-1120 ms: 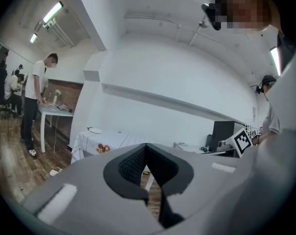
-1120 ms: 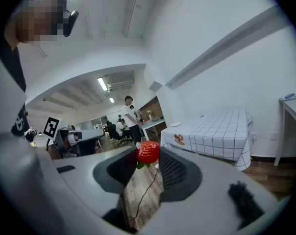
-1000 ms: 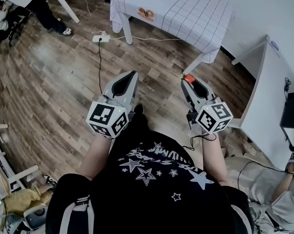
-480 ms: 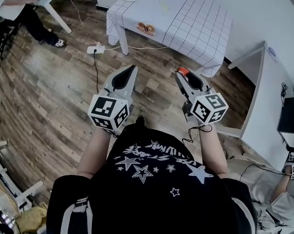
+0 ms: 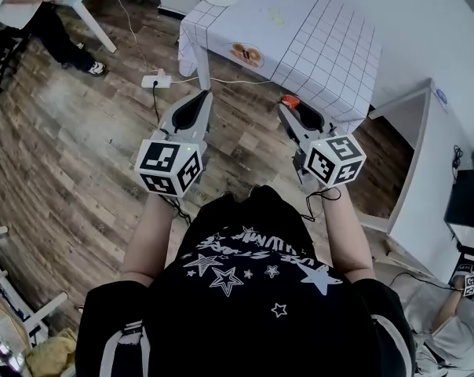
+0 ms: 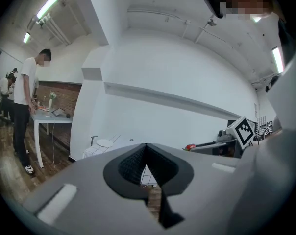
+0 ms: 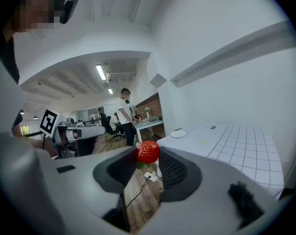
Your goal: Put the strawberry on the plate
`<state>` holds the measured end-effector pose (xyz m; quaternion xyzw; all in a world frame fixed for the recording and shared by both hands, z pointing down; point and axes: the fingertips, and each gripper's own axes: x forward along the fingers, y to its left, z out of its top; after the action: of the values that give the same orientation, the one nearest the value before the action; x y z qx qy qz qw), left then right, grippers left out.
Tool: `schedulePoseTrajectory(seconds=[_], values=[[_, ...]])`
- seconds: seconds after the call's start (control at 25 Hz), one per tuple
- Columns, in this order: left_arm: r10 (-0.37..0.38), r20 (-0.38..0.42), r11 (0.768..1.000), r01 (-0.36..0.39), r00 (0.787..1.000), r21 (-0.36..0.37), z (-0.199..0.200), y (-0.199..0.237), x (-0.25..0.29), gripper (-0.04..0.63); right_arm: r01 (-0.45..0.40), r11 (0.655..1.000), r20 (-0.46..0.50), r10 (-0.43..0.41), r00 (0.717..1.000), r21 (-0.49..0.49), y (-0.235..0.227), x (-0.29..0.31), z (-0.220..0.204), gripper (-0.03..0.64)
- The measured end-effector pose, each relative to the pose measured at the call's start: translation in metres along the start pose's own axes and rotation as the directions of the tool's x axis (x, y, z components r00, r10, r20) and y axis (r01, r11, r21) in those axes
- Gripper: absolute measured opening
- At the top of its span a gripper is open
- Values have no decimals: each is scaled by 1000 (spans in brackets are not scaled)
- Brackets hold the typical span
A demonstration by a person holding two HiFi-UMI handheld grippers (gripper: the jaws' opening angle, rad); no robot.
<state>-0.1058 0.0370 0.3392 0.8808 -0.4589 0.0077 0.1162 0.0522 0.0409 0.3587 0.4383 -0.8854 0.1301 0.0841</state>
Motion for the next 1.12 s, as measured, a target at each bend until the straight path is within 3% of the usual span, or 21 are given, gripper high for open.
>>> schedulePoseTrajectory(seconds=[0.68, 1.12], values=[[143, -12, 990, -143, 990, 12, -10, 65, 71, 8, -139, 990, 72, 138, 988, 7, -62, 111, 24, 146], [201, -9, 980, -201, 980, 3, 18, 87, 164, 8, -171, 984, 76, 167, 983, 46, -151, 157, 50, 146]])
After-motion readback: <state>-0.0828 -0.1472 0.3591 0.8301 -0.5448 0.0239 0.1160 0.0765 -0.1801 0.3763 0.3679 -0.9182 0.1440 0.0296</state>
